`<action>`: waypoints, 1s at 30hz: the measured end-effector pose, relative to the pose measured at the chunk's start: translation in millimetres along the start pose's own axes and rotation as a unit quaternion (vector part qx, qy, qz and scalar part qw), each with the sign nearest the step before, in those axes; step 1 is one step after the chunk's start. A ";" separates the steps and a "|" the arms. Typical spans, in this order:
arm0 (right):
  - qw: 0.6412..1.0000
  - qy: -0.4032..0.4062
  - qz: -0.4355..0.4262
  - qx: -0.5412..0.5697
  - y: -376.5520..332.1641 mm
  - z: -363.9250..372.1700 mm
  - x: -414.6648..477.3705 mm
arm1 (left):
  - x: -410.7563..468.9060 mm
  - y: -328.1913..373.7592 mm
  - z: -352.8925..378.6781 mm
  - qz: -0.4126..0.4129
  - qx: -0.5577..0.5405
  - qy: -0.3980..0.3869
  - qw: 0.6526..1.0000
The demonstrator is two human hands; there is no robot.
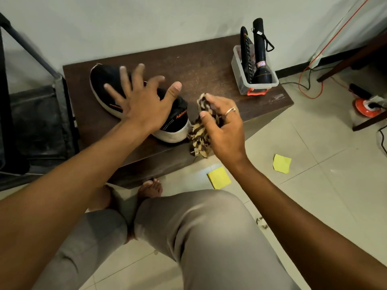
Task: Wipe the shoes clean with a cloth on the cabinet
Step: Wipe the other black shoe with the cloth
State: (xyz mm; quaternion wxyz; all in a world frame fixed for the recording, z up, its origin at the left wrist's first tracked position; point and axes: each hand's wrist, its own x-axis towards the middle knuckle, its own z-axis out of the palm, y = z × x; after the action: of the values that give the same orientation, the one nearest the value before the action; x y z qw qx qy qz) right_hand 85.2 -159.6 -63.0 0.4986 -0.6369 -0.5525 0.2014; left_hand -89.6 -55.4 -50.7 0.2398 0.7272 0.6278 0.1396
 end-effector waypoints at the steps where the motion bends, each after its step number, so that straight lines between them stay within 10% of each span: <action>1: 0.997 0.003 0.070 0.041 -0.5 3.5 4.6 | -2.5 9.8 -2.1 -0.058 -0.016 -0.015 0.998; 6: 0.975 -0.064 0.163 0.134 -10.5 34.7 7.2 | 4.0 11.9 1.5 -0.157 -0.135 -0.042 0.977; 13: 0.971 -0.229 0.050 0.042 0.9 22.0 -6.3 | 9.6 -15.6 -4.8 -0.117 -0.182 -0.063 0.974; 18: 0.989 -0.081 0.060 0.104 -2.4 43.6 3.1 | 12.0 -39.8 -4.7 -0.084 -0.261 -0.075 0.959; 30: 0.960 -0.217 0.094 0.150 -11.9 39.0 2.3 | 4.7 -42.0 2.0 -0.040 -0.266 -0.046 0.962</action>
State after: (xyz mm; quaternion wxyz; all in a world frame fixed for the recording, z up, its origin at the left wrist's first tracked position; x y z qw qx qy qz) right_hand 48.4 -142.7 -68.5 0.4354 -0.5449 -0.5483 0.4614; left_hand -123.3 -47.0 -74.8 0.4584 0.6170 0.5852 0.2581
